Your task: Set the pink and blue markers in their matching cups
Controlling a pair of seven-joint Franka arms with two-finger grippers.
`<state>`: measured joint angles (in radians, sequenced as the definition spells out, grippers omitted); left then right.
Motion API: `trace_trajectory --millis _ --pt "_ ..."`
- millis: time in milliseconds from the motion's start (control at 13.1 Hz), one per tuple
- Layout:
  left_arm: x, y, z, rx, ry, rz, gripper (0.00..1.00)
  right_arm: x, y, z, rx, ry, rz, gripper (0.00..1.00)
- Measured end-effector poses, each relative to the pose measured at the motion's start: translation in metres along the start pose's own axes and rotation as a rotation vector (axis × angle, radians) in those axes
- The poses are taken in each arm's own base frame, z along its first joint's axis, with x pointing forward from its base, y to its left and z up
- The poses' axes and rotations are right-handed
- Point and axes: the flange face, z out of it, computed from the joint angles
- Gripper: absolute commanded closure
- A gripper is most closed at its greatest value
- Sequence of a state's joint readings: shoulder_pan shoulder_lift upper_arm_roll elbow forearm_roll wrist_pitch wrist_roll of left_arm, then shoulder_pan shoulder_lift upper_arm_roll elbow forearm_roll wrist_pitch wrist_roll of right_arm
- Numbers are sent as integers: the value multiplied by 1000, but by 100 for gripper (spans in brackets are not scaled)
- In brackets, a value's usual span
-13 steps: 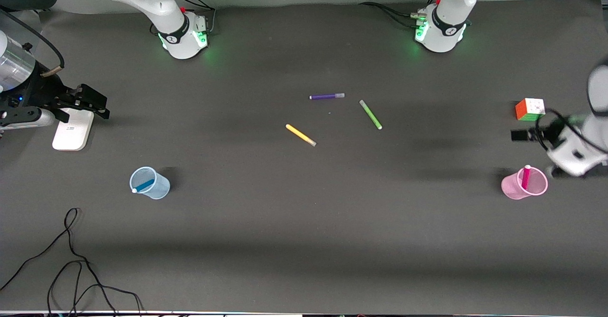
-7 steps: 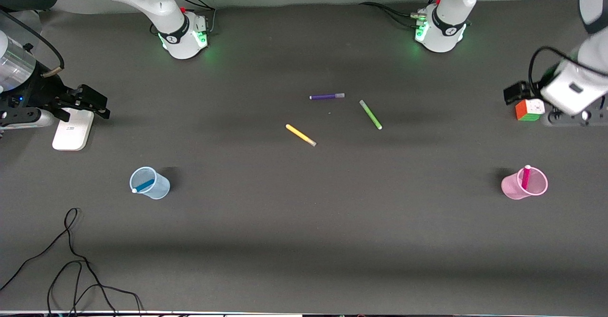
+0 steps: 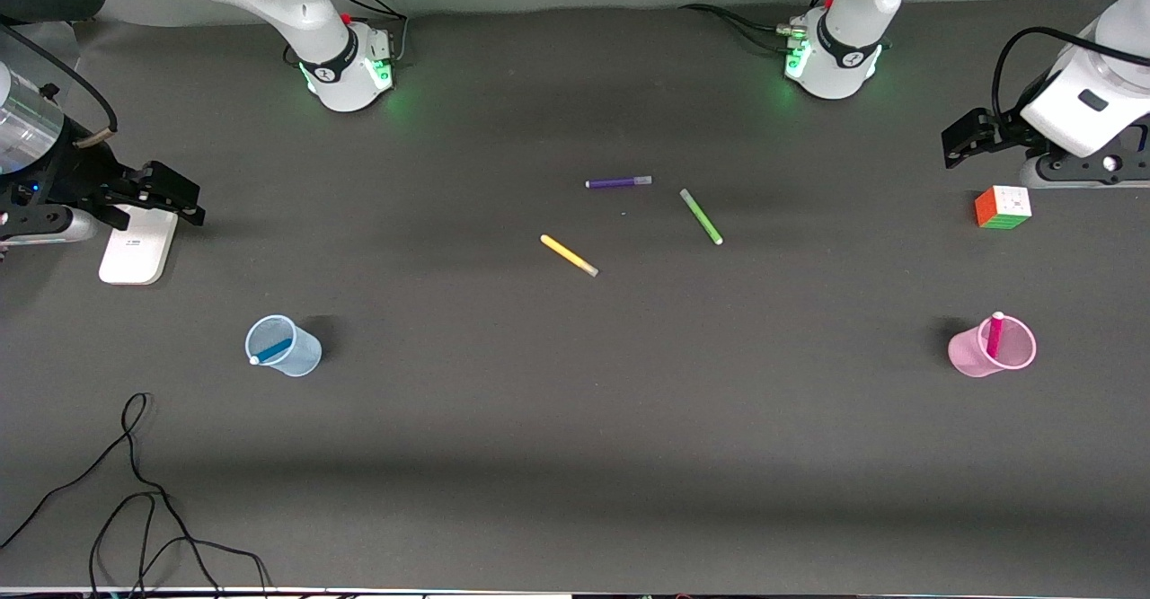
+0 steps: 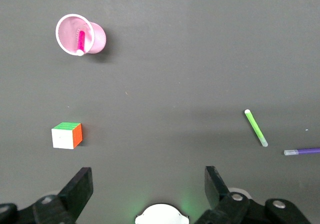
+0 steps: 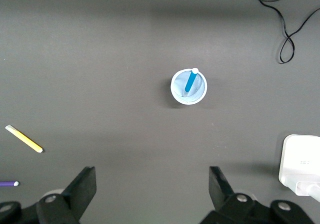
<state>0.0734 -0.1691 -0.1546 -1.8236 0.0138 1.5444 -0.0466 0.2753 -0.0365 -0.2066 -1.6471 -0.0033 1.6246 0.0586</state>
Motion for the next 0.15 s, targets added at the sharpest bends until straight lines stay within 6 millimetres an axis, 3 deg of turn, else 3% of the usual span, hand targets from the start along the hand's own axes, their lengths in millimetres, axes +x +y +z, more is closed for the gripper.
trace_trajectory --millis 153 --pt "0 -2 1 -14 -3 5 1 1 1 1 0 -1 2 0"
